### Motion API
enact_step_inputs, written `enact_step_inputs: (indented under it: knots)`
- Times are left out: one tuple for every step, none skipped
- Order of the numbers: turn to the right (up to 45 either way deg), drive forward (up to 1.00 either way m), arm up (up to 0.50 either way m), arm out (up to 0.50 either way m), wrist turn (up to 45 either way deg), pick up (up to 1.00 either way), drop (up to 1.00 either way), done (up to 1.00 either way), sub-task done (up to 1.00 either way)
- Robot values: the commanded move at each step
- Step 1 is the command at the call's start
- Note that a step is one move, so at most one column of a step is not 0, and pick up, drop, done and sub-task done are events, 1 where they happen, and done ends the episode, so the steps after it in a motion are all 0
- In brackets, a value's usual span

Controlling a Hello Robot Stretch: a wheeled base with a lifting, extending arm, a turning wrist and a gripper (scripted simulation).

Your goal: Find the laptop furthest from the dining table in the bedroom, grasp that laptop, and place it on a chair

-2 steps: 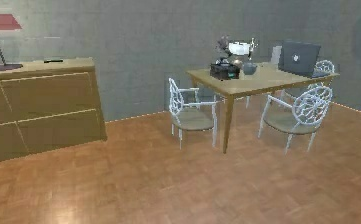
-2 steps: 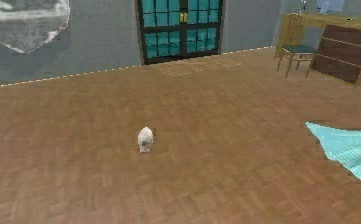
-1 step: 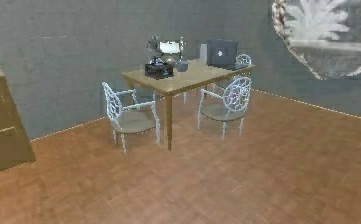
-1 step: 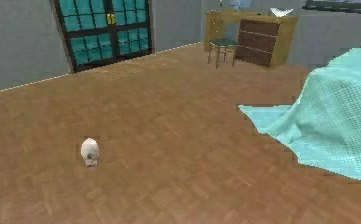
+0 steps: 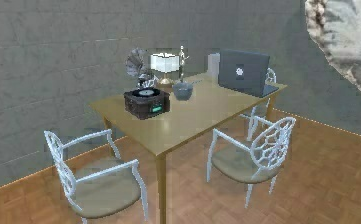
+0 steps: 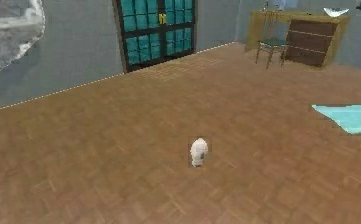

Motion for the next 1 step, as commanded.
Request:
enact_step_inputs:
  knots:
    - [6.0,0.0,0.0,0.0,0.0,0.0,0.0,0.0,0.0]
